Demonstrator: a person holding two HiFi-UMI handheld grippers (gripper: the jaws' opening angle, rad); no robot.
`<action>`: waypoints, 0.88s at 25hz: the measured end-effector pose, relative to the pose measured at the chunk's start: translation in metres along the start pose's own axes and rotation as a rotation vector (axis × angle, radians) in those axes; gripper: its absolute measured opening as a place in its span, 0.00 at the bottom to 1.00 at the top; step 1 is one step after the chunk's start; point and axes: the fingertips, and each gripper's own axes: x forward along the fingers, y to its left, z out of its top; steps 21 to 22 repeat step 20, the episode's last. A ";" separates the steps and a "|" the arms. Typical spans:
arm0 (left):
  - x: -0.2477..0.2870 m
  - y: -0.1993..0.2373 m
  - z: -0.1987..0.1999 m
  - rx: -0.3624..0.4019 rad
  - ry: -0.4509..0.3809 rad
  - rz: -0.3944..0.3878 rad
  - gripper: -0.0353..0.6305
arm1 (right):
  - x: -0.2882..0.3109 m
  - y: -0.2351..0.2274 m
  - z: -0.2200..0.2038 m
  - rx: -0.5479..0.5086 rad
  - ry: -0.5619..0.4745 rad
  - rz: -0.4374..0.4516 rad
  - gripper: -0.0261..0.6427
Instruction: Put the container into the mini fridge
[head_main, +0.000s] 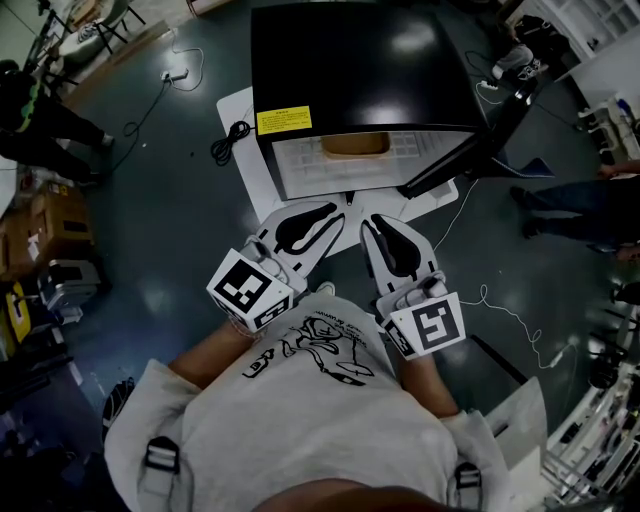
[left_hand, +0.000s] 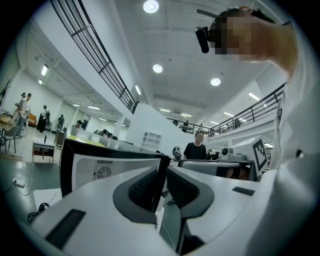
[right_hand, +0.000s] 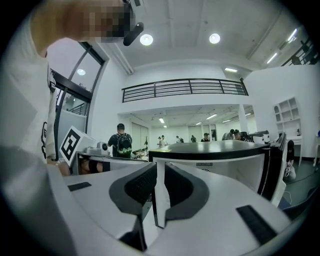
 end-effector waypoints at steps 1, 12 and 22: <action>0.000 0.000 -0.001 -0.004 0.001 -0.001 0.16 | 0.000 0.000 0.000 0.000 0.000 0.000 0.13; -0.006 -0.001 0.002 -0.005 -0.007 -0.012 0.16 | 0.002 0.009 0.004 -0.008 -0.001 0.008 0.13; -0.010 0.002 0.006 -0.002 -0.003 -0.009 0.16 | 0.005 0.013 0.007 -0.010 -0.005 0.013 0.13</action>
